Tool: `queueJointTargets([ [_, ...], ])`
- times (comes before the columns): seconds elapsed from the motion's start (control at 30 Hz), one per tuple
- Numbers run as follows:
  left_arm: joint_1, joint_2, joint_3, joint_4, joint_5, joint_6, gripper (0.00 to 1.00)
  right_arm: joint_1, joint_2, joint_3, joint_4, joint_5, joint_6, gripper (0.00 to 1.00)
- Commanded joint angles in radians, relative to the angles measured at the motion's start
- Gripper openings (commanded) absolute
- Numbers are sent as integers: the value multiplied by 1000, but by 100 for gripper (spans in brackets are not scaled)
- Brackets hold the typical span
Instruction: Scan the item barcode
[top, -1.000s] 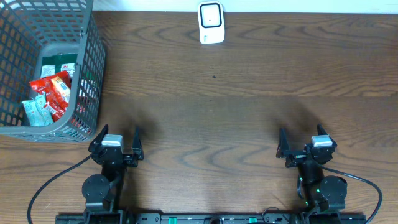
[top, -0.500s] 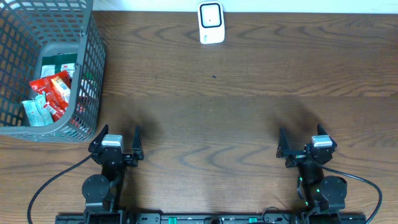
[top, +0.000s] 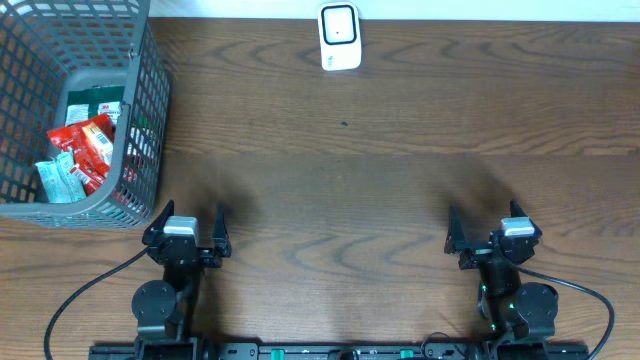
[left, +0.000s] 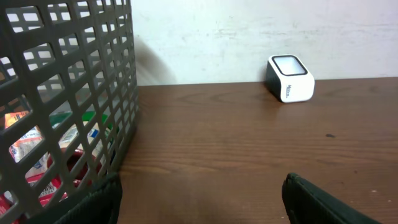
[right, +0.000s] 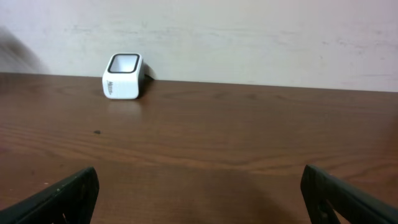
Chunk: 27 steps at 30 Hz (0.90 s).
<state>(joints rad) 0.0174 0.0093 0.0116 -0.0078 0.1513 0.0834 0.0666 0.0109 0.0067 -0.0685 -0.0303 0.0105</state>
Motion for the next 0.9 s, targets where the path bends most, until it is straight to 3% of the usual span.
queueJointTargets([
  [0.0, -3, -5, -8, -45, 24, 13, 83, 0, -4, -2, -3, -5, -4, 99],
  [0.87, -3, -5, -8, -44, 25, 12, 83, 0, -4, -2, 6, -2, -5, 99],
])
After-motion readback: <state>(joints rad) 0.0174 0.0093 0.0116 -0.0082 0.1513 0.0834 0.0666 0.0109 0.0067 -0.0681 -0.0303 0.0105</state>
